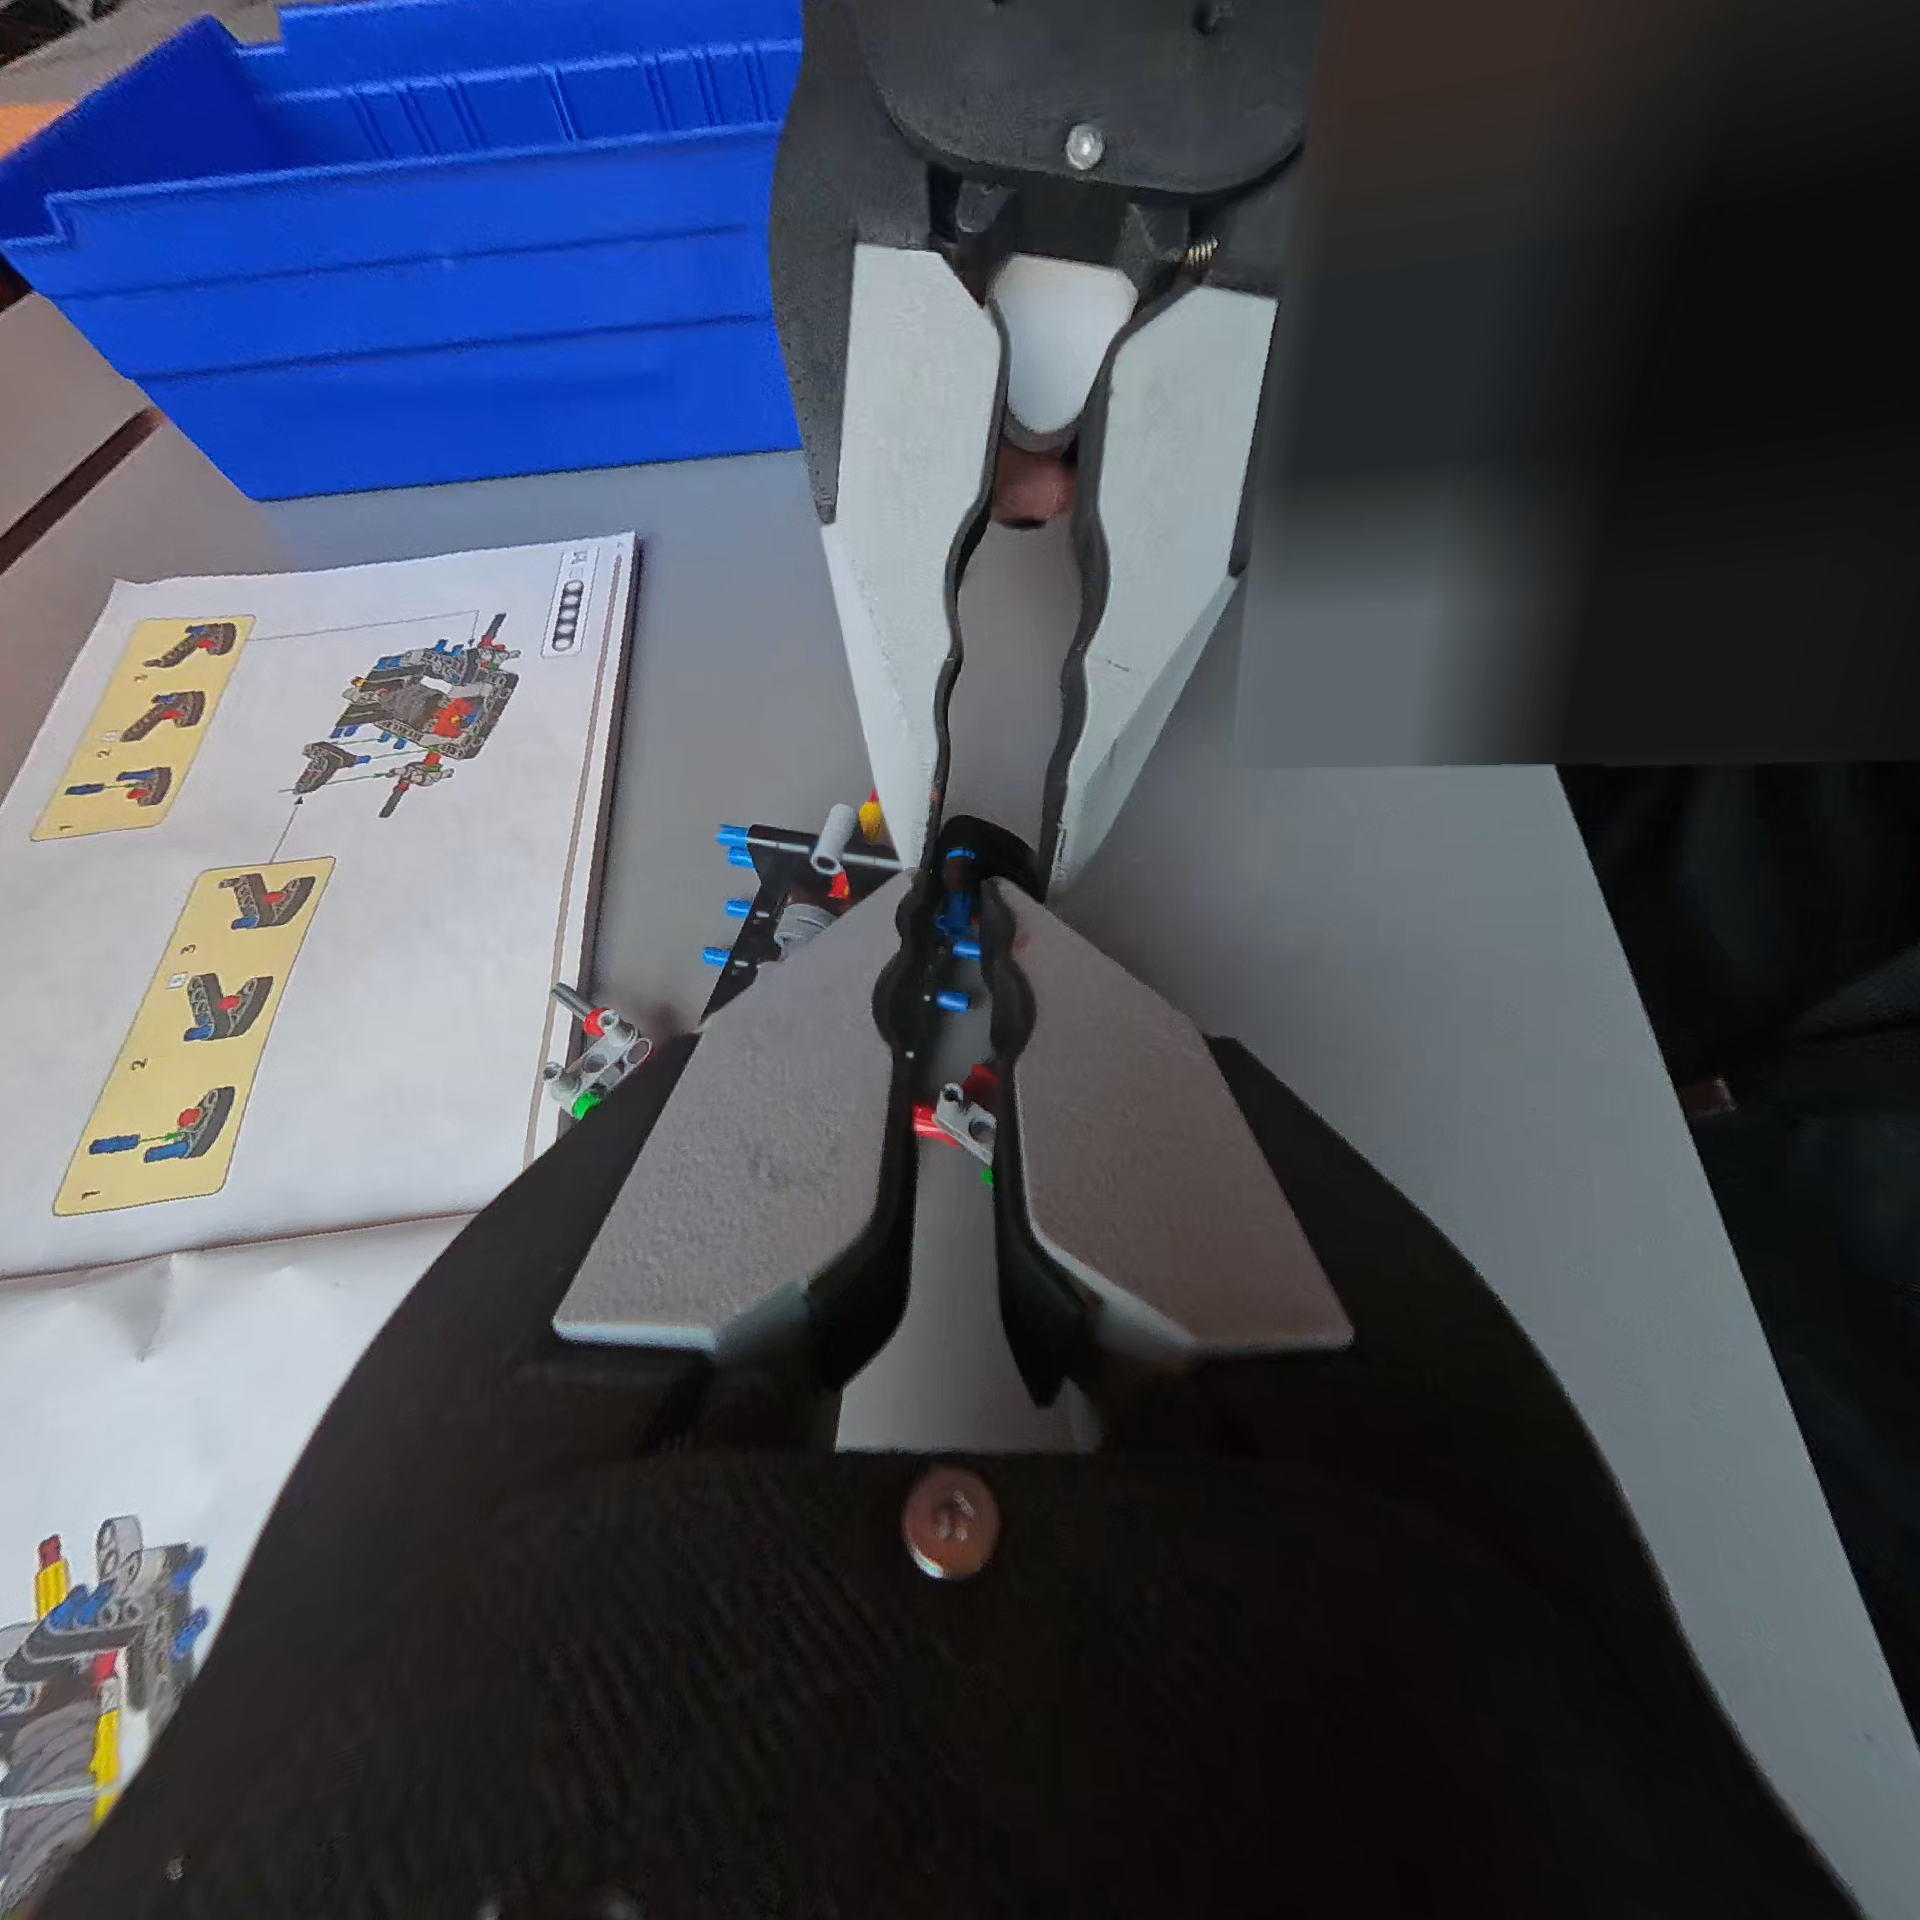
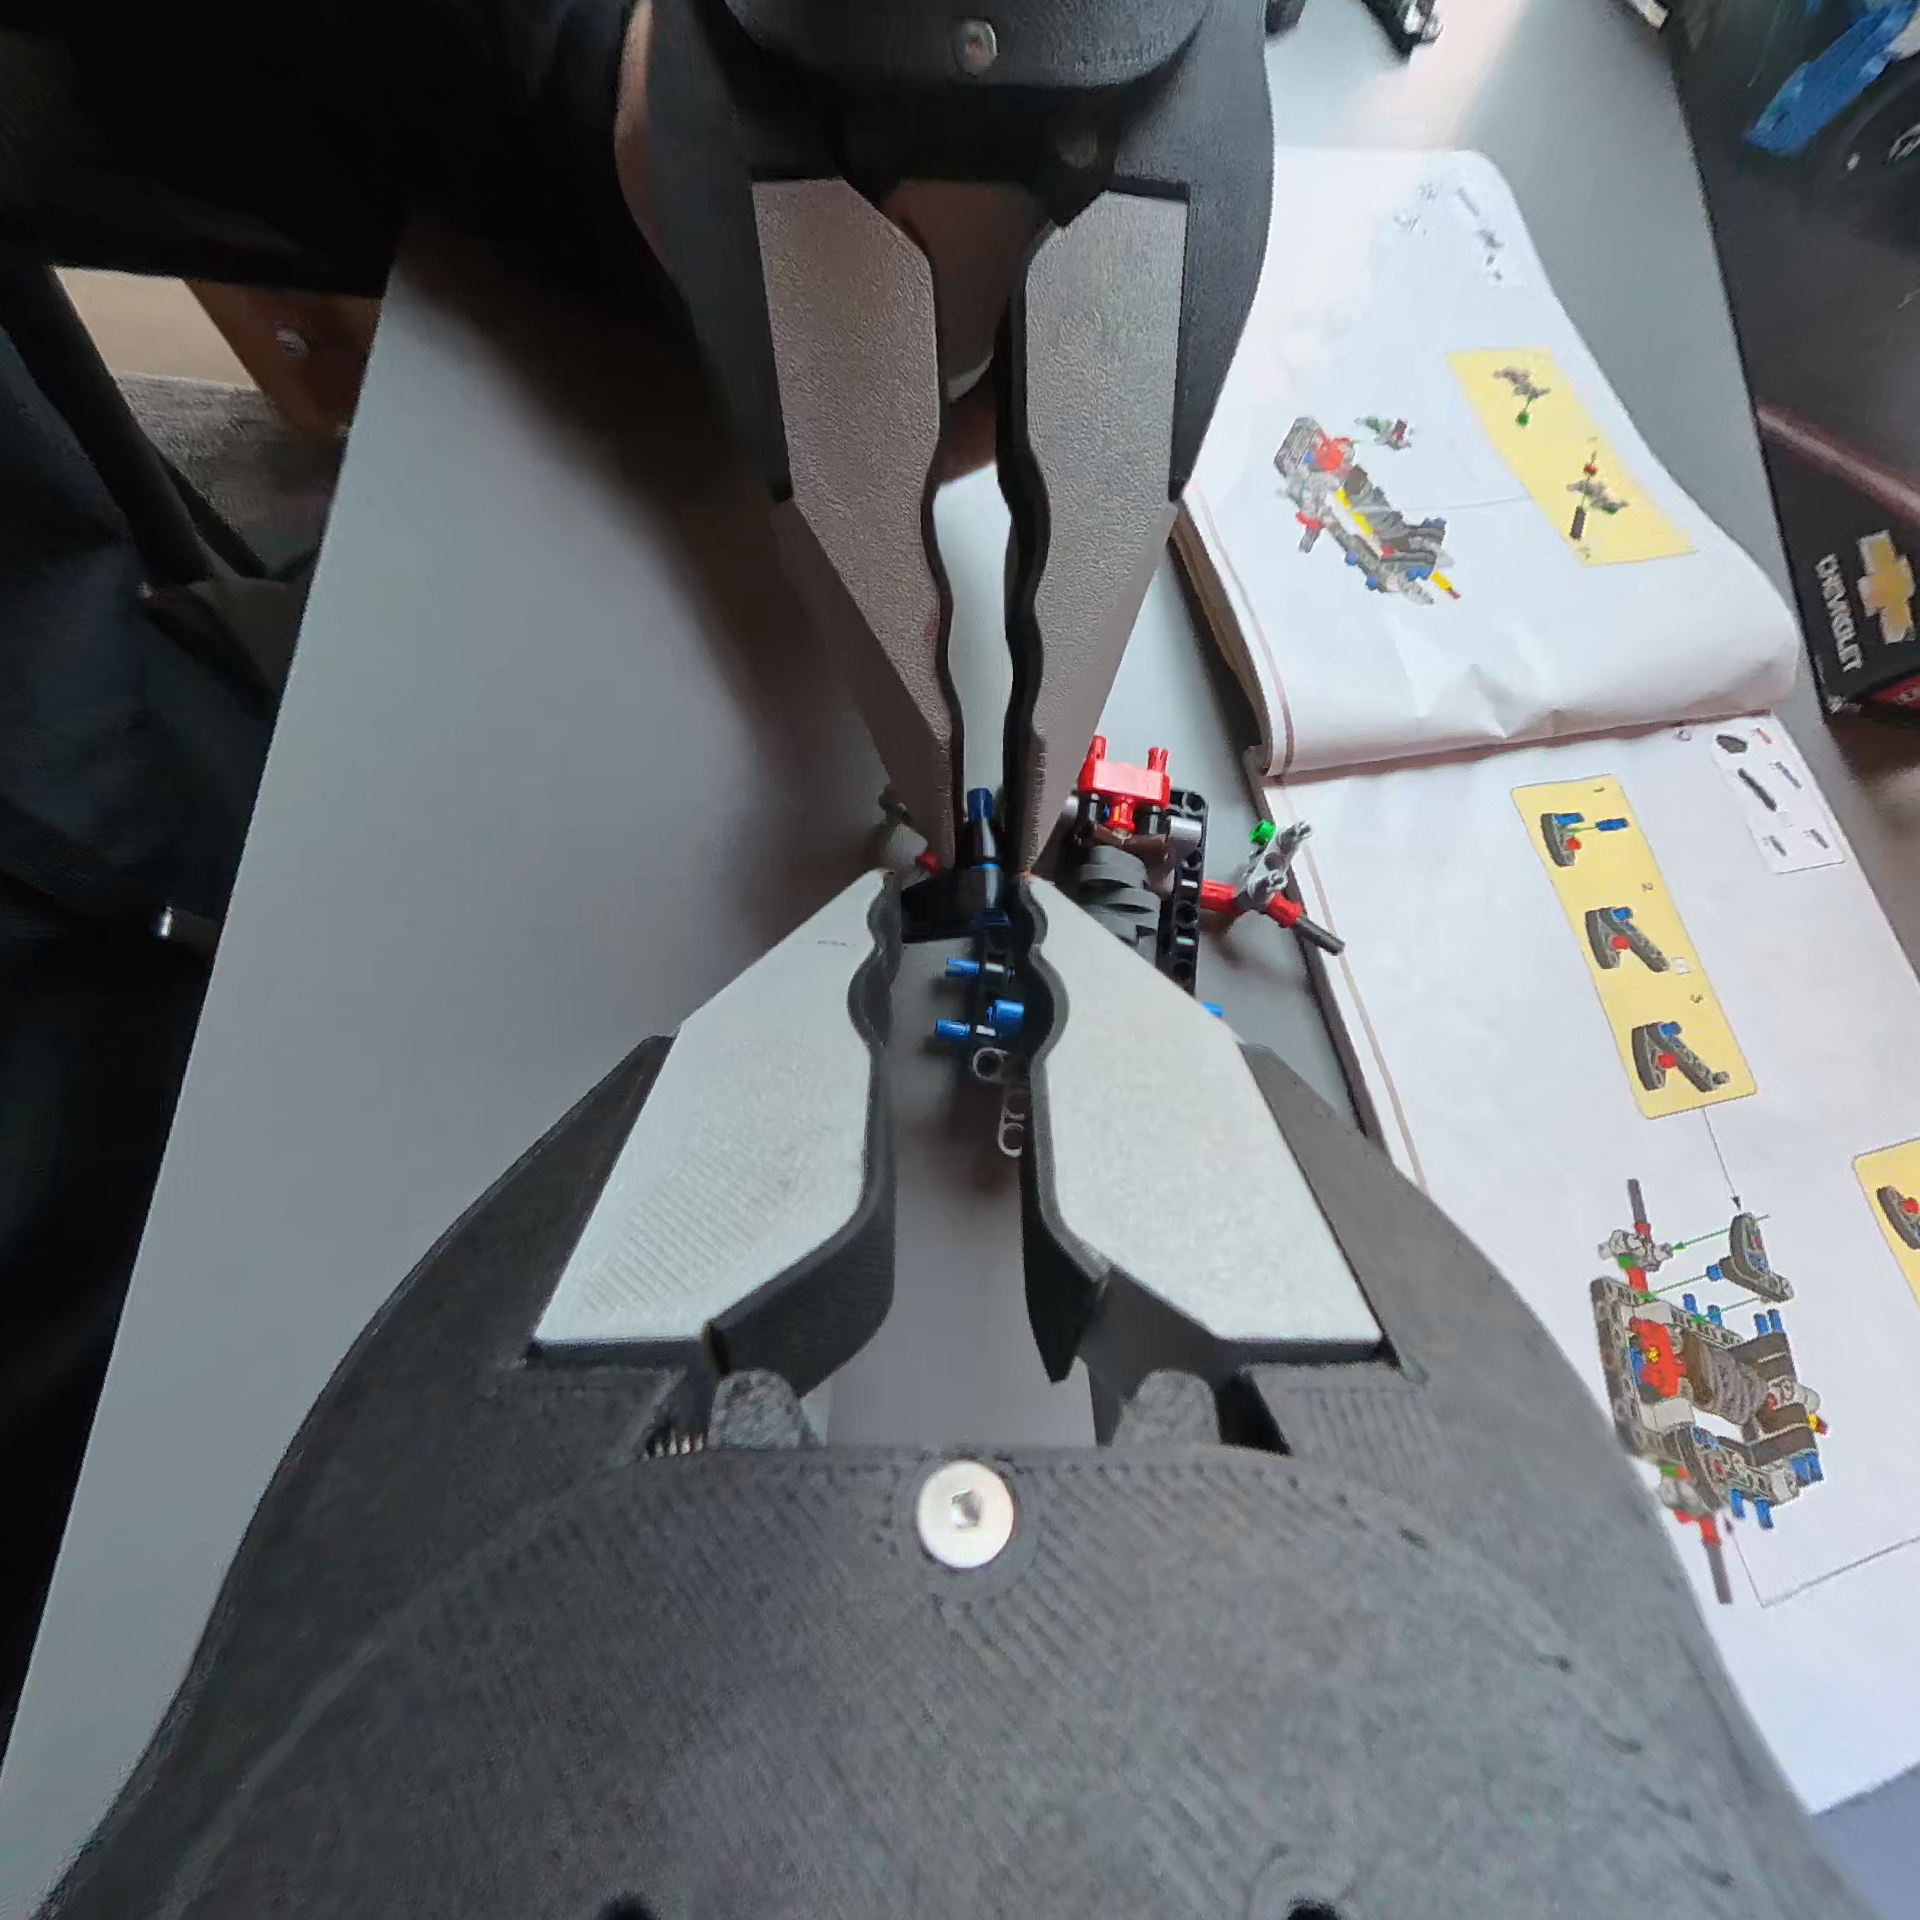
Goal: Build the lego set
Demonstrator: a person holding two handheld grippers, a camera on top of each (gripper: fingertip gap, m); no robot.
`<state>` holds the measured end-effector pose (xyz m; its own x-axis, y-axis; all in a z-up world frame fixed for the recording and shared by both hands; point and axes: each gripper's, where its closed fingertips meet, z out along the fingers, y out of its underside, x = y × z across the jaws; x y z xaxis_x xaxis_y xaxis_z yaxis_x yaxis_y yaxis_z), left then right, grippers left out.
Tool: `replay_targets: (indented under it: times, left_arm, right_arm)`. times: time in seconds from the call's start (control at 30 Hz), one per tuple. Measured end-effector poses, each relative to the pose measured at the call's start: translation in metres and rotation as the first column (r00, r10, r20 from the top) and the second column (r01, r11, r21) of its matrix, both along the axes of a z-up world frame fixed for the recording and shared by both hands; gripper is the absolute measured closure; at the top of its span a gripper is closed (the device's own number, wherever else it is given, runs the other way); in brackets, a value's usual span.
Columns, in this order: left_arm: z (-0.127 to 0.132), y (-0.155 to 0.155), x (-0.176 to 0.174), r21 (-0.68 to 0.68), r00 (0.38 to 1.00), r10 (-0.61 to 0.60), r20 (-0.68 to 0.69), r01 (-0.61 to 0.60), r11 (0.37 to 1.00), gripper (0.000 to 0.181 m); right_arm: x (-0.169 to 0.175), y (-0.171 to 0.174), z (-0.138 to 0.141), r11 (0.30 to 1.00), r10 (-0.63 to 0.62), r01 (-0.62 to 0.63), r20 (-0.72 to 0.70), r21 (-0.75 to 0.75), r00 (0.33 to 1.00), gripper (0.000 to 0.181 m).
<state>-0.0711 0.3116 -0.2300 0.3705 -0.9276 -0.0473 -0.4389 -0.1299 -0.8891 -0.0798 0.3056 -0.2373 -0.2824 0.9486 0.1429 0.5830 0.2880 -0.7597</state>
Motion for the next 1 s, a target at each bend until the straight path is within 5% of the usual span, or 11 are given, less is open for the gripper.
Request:
replay_targets:
  times: [0.2, 0.27, 0.43, 0.47, 0.6, 0.83, 1.0]
  left_arm:
    - [0.018, 0.000, -0.003, -0.076, 0.981, -0.013, 0.193, 0.028, 0.997, 0.177]
    - [0.008, -0.004, 0.000, -0.096, 0.987, -0.035, 0.157, 0.051, 0.994, 0.177]
    - [0.001, -0.004, 0.003, -0.089, 0.994, -0.016, 0.106, 0.026, 0.996, 0.177]
    - [0.000, -0.004, 0.003, -0.100, 0.994, -0.012, 0.107, 0.022, 0.995, 0.177]
    - [0.011, -0.001, 0.002, -0.132, 0.978, 0.042, 0.205, -0.015, 0.991, 0.177]
    - [0.022, -0.001, 0.004, -0.161, 0.947, 0.066, 0.314, -0.016, 0.987, 0.177]
    - [0.023, -0.001, 0.005, -0.182, 0.935, 0.055, 0.350, 0.010, 0.983, 0.177]
  right_arm:
    - [-0.003, -0.001, 0.024, 0.998, -0.003, -0.011, -0.220, -0.061, 0.976, 0.165]
    - [-0.001, 0.002, 0.025, 0.996, -0.022, 0.004, -0.221, -0.084, 0.975, 0.181]
    - [0.005, 0.010, 0.021, 0.988, -0.055, 0.025, -0.202, -0.149, 0.978, 0.181]
    - [0.007, 0.012, 0.021, 0.988, -0.063, 0.033, -0.197, -0.148, 0.978, 0.167]
    - [0.014, -0.004, 0.017, 0.977, -0.013, -0.029, -0.194, -0.212, 0.981, 0.154]
    - [0.004, -0.003, 0.019, 0.994, -0.071, 0.050, -0.231, -0.096, 0.970, 0.158]
    - [0.004, -0.004, 0.022, 0.977, -0.078, 0.023, -0.251, -0.214, 0.965, 0.159]
